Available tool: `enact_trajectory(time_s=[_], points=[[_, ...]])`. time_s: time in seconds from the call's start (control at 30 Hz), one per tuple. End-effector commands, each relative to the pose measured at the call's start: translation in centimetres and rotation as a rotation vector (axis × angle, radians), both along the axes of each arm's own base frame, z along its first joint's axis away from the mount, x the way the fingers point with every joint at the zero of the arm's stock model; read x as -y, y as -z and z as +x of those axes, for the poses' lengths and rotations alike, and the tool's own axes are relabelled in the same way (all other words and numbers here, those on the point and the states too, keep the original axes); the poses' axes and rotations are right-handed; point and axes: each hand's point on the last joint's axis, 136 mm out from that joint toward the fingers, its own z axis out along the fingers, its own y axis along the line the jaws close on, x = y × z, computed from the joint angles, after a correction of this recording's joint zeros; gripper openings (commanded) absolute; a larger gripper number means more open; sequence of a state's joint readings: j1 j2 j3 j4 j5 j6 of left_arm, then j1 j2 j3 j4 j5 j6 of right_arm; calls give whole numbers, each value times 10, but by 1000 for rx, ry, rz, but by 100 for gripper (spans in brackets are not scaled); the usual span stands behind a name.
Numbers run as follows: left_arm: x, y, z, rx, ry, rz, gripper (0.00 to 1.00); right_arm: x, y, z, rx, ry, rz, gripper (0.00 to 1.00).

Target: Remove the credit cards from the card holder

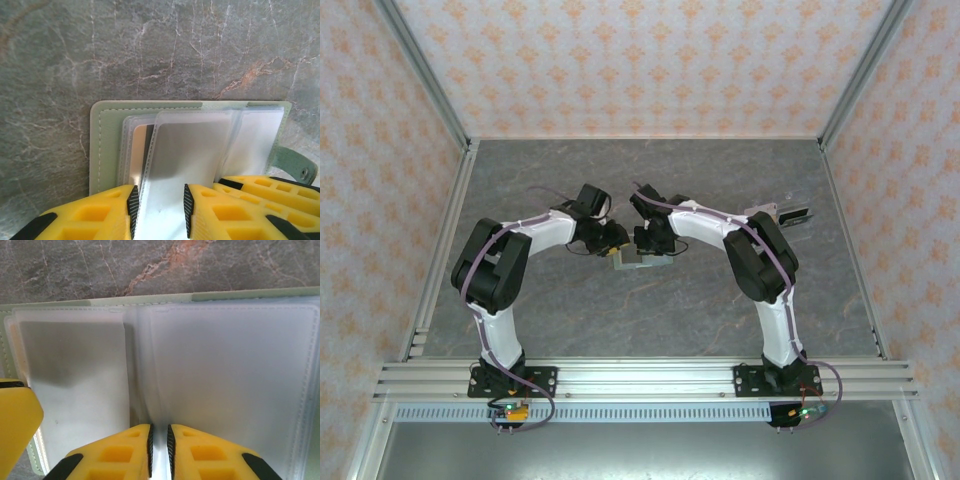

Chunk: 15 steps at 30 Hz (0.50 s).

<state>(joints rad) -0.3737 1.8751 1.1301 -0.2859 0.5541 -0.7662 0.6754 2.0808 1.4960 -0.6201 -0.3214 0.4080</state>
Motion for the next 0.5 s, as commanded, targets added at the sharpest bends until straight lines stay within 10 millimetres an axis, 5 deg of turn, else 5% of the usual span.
enact_trajectory(time_s=[0.0, 0.47], points=[[-10, 15, -10, -39, 34, 110, 34, 30, 41, -12, -85, 48, -109, 18], [8, 25, -10, -58, 85, 82, 32, 26, 39, -11, -116, 70, -21, 18]])
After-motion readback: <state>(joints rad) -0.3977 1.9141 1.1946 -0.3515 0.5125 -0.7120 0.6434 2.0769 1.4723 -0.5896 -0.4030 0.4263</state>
